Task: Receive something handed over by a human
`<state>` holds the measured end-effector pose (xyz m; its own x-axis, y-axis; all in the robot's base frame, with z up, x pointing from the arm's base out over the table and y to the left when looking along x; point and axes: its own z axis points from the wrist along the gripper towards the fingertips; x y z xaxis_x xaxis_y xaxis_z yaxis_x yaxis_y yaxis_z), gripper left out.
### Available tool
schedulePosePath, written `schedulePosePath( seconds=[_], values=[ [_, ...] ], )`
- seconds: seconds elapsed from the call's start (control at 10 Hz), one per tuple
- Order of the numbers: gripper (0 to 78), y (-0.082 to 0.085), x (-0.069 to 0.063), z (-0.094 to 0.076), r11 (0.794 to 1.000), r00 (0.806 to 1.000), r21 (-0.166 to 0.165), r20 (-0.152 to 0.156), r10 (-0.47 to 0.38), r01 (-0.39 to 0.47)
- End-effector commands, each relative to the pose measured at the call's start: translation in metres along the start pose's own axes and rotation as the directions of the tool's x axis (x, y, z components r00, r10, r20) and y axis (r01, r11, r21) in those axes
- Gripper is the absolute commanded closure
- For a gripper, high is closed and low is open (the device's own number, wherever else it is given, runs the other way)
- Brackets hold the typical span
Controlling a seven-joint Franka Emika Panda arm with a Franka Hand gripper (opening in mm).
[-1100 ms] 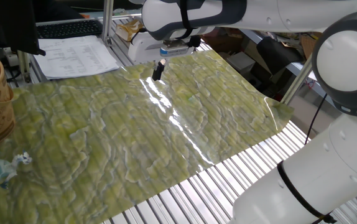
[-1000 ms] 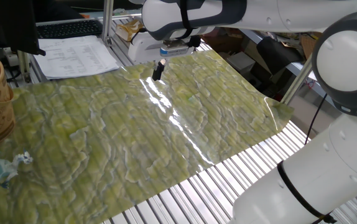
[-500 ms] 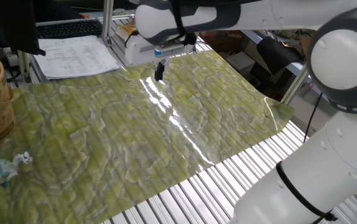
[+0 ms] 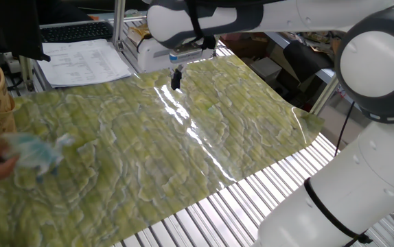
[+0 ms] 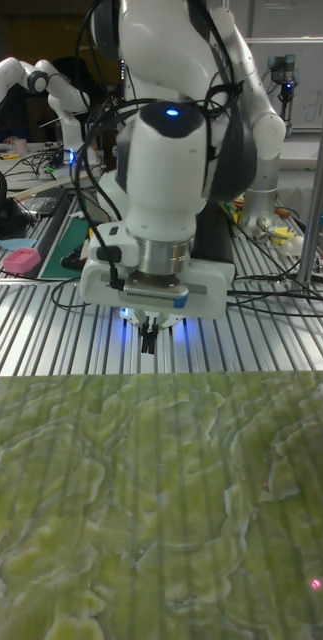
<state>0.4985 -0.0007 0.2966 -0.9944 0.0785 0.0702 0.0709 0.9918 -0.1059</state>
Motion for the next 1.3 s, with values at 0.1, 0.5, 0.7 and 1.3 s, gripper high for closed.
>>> schedulePosePath(
  seconds=[0.1, 0.5, 0.7, 1.3],
  values=[
    [77.6, -0.002, -0.001, 0.000, 0.996, 1.000, -0.085, -0.007, -0.004, 0.003],
    [77.6, -0.006, -0.001, 0.002, 0.996, 1.000, -0.088, -0.003, 0.005, -0.005],
    [77.6, -0.017, -0.003, 0.004, 0.991, 1.000, -0.135, -0.013, 0.008, -0.010],
    [77.6, -0.023, -0.003, 0.003, 0.987, 0.997, -0.140, -0.015, 0.074, -0.075]
  ],
)
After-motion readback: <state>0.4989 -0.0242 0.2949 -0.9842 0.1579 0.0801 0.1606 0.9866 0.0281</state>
